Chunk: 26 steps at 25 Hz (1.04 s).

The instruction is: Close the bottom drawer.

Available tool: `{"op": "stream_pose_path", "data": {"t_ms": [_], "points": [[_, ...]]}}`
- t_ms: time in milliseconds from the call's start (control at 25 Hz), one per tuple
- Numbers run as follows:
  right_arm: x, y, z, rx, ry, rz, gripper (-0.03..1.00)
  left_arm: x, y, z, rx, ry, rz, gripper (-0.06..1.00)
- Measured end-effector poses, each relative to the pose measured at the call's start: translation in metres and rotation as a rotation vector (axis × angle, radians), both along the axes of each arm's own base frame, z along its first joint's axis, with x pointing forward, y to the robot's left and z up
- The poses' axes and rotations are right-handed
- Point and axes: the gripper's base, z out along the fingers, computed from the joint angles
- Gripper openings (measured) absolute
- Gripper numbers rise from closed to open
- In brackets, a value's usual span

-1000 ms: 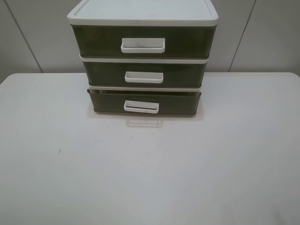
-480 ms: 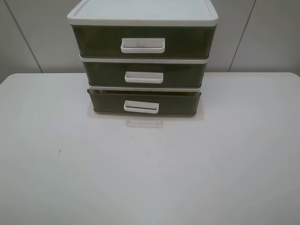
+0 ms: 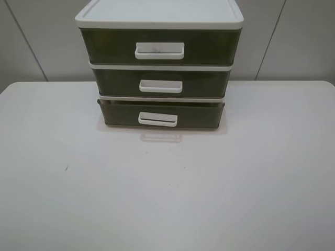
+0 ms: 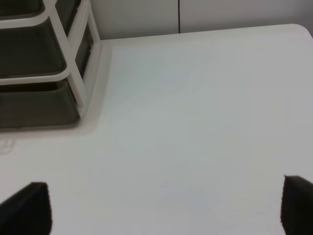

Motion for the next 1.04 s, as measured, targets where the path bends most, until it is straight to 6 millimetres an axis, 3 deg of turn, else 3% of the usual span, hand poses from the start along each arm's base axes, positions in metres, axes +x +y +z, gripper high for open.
{"op": "stream_pose_path", "data": {"t_ms": [240, 1040], "points": [[-0.0089, 0.0006, -0.0004, -0.002, -0.055, -0.001, 0.82, 0.0, 0.0, 0.0, 0.0, 0.0, 0.0, 0.72], [-0.0089, 0.0011, -0.0004, 0.0, -0.056, 0.006, 0.82, 0.0, 0.0, 0.0, 0.0, 0.0, 0.0, 0.72]]}}
